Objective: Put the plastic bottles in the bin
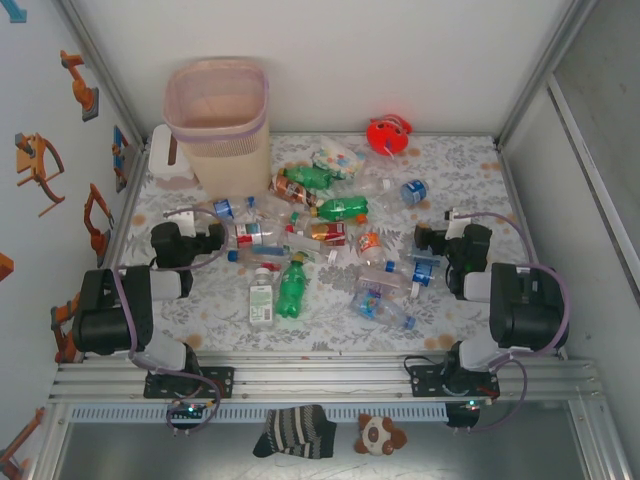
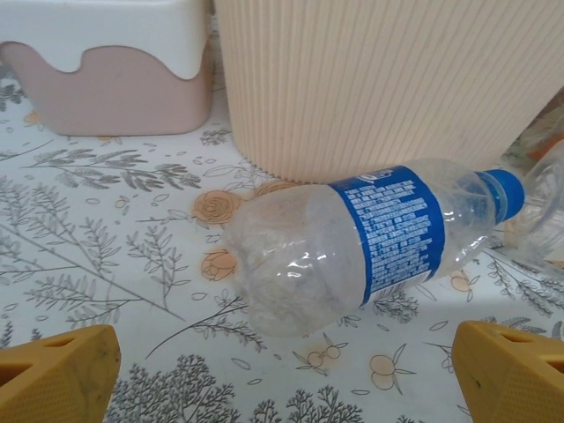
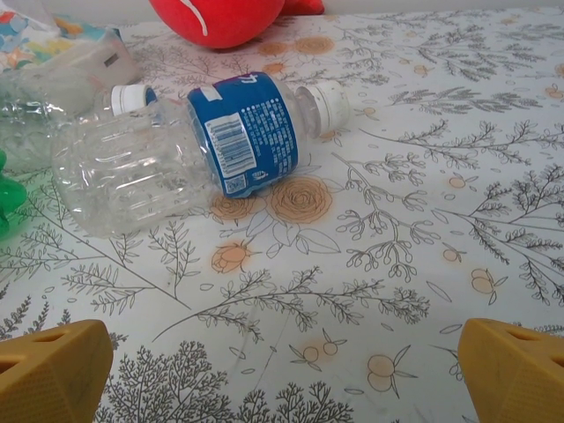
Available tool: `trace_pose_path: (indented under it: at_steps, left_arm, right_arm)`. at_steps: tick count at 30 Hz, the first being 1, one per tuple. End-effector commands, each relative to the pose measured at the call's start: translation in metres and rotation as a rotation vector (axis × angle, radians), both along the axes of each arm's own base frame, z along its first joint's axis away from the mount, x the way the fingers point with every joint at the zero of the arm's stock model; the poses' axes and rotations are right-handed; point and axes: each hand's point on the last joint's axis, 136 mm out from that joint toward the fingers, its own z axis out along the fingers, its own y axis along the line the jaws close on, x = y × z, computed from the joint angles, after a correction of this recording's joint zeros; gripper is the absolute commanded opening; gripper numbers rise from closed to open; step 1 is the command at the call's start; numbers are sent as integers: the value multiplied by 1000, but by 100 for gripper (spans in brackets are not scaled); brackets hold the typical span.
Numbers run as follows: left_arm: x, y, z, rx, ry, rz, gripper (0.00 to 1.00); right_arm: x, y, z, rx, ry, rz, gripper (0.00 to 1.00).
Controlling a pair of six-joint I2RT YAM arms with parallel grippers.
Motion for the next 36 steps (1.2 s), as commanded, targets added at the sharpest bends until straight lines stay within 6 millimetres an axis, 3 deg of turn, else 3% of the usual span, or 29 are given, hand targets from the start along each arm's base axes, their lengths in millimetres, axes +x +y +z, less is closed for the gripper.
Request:
trace_pose_path:
  at_steps: [1,11,17,25,32,36]
  left_arm:
    - [3,5,20,5,-16,43,96]
    - [3,4,45,65,124,145,96]
    - [-6,-18,58,-21,232,100,96]
    - [-21,-49,62,-63,409,8,96]
    - [-55,-86,54,-176,626,-58,99]
    - [-82,-100,43,-133,742,-52,100]
  right_arm:
    - [8,-3,24,-11,-25,-10,98]
    - [5,-6,60,31,69,-47,95]
    - [0,0,88,157,171,-75,92]
    - [-18,10,105,263,294,-90,82]
    - [-38,34,107,260,367,-36,77]
    - [-48,46,104,230,399,-20,75]
